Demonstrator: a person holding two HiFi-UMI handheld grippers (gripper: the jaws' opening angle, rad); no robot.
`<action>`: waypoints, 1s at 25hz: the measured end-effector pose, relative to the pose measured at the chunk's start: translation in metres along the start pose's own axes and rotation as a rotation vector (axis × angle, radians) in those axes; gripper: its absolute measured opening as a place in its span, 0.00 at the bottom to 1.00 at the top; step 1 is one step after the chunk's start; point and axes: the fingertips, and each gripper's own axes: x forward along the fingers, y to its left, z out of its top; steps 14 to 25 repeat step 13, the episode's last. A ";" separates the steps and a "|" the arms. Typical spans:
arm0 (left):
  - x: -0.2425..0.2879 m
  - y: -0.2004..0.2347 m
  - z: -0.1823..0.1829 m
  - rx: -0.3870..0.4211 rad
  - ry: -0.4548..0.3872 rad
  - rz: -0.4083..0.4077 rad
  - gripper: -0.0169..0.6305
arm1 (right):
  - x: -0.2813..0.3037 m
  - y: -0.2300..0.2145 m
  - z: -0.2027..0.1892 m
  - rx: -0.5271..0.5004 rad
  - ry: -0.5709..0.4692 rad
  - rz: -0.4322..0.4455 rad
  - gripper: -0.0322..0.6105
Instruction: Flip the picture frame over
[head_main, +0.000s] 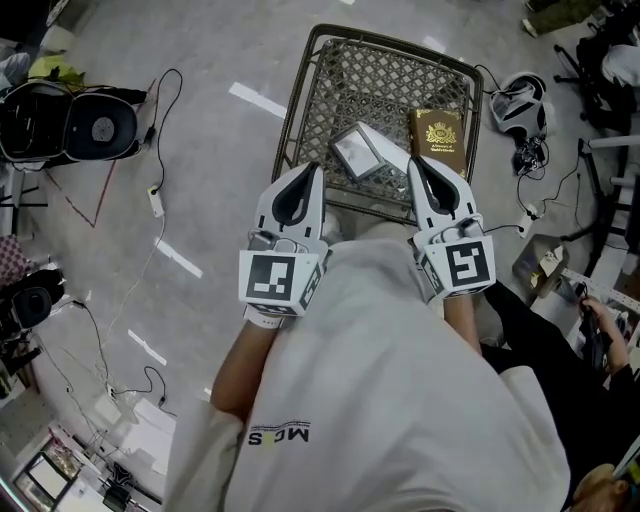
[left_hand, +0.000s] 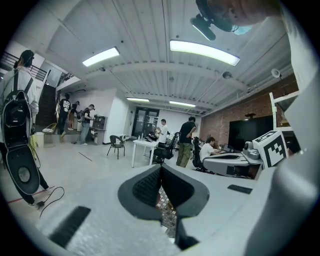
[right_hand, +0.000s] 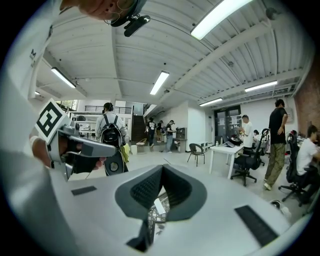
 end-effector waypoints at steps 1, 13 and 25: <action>0.000 0.000 -0.001 0.000 0.002 0.000 0.06 | 0.000 0.000 -0.002 0.001 0.002 0.000 0.08; -0.003 0.003 -0.004 -0.007 0.009 -0.003 0.06 | 0.002 0.003 -0.007 0.023 0.011 -0.007 0.07; -0.003 0.003 -0.004 -0.007 0.009 -0.003 0.06 | 0.002 0.003 -0.007 0.023 0.011 -0.007 0.07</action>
